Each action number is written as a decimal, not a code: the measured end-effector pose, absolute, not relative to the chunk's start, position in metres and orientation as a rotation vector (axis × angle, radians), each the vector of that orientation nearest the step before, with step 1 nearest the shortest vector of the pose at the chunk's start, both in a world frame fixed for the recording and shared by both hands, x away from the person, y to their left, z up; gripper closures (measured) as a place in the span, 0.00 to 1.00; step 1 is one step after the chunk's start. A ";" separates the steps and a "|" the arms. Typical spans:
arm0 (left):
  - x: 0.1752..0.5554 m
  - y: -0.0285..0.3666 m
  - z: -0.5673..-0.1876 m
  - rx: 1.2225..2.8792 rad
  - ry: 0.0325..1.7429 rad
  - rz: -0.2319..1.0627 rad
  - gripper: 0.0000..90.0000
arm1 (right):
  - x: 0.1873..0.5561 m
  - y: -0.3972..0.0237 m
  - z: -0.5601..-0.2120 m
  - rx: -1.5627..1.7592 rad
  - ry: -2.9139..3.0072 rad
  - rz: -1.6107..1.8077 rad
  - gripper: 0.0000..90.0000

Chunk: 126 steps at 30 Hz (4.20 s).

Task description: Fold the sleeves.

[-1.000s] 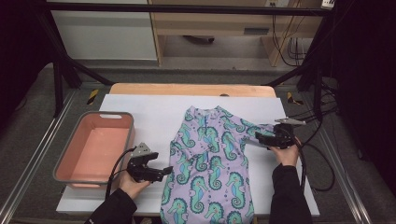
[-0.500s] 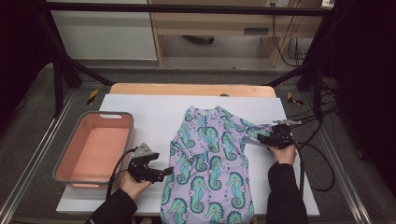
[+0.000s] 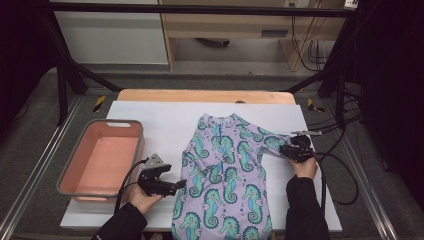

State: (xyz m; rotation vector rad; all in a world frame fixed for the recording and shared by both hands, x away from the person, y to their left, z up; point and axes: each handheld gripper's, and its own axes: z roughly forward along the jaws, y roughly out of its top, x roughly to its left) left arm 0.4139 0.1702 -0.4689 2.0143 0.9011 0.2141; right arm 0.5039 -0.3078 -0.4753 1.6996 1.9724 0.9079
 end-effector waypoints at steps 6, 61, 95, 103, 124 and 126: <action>0.414 0.171 -0.468 2.011 0.904 0.220 0.13 | 0.501 -0.307 -0.470 1.695 1.968 0.917 0.97; 0.414 0.171 -0.466 2.001 0.895 0.213 0.13 | 0.492 -0.166 -0.448 1.112 2.399 1.026 0.90; 0.414 0.171 -0.467 2.007 0.897 0.213 0.13 | 0.464 -0.163 -0.455 1.100 2.433 1.015 0.94; 0.414 0.171 -0.467 2.010 0.896 0.210 0.13 | 0.453 -0.162 -0.447 1.071 2.466 1.050 0.86; 0.414 0.171 -0.467 2.009 0.897 0.208 0.13 | 0.491 -0.238 -0.477 1.427 2.202 0.958 0.73; 0.414 0.171 -0.467 2.012 0.896 0.206 0.13 | 0.490 -0.238 -0.476 1.426 2.219 0.962 0.87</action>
